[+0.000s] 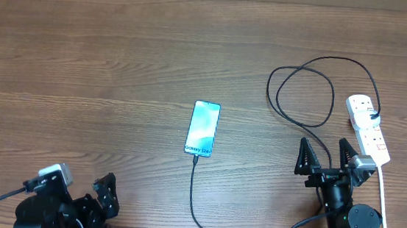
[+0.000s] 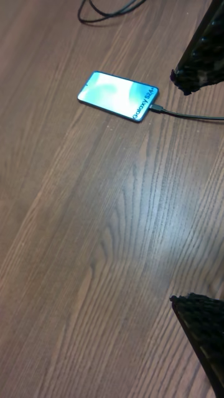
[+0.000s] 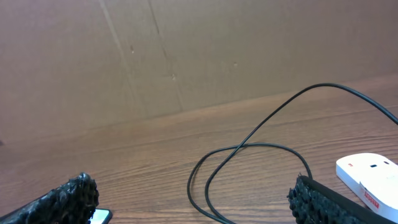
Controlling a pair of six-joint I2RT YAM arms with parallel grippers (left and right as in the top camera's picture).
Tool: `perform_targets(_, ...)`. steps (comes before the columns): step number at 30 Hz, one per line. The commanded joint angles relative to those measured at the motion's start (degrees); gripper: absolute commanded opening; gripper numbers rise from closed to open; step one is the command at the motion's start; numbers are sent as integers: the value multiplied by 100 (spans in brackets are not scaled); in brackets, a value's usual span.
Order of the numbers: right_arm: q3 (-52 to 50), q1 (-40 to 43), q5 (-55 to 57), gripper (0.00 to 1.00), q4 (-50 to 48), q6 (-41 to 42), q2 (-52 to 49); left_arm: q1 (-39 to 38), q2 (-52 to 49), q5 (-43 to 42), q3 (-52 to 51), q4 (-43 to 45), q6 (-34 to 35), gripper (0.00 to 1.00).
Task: Plug charger to phone and switch on socket
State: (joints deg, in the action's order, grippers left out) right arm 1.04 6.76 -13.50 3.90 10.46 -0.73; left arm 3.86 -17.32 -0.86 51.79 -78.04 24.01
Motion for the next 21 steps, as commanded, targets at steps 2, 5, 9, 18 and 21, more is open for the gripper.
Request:
perform_targets(2,-59,22,42,100,-37,-28,57,-20,188,-42,-31,39,87,100)
perform_targets(5,-59,22,42,100,-37,-28,57,-66,251,-46,-31,2,85,100)
perform_targets(9,-59,22,42,100,-37,-28,57,-144,262,-46,-31,4,85,100)
perform_targets(18,-59,22,42,100,-37,-28,57,-166,442,-105,-33,807,87,100)
perform_targets(21,-59,22,42,100,-37,-28,57,-184,444,-326,-33,1703,68,99)
